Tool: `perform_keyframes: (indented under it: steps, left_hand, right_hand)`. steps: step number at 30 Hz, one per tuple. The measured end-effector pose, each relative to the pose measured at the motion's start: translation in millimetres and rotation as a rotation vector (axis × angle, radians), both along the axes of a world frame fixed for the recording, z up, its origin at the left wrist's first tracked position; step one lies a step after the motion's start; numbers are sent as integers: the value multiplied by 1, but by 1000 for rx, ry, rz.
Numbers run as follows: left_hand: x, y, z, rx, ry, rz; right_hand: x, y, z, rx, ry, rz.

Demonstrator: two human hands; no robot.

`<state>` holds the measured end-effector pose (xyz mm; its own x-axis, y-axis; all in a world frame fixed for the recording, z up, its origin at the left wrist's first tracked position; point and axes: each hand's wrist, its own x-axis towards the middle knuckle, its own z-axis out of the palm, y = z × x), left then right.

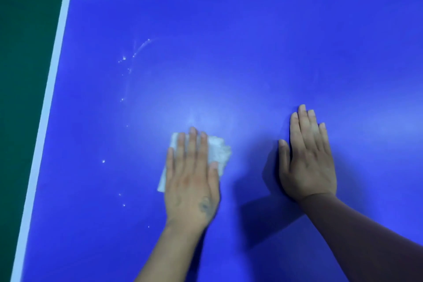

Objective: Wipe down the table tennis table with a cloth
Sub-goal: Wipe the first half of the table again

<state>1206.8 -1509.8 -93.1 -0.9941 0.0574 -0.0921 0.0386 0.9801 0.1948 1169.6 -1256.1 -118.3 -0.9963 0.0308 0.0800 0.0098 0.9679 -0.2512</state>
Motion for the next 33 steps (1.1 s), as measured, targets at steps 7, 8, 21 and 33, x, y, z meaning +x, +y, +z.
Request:
perform_keyframes:
  steps: [7, 8, 21, 33]
  left_hand:
    - [-126, -24, -9, -17, 64, 305]
    - [-141, -17, -11, -2, 69, 334]
    - [18, 62, -3, 83, 40, -97]
    - [-92, -5, -14, 5, 96, 260]
  right_hand:
    - [0, -1, 1, 14, -15, -8]
    - [0, -2, 1, 13, -13, -8]
    - [-2, -1, -3, 43, 6, -9]
    - [0, -2, -2, -4, 30, -10]
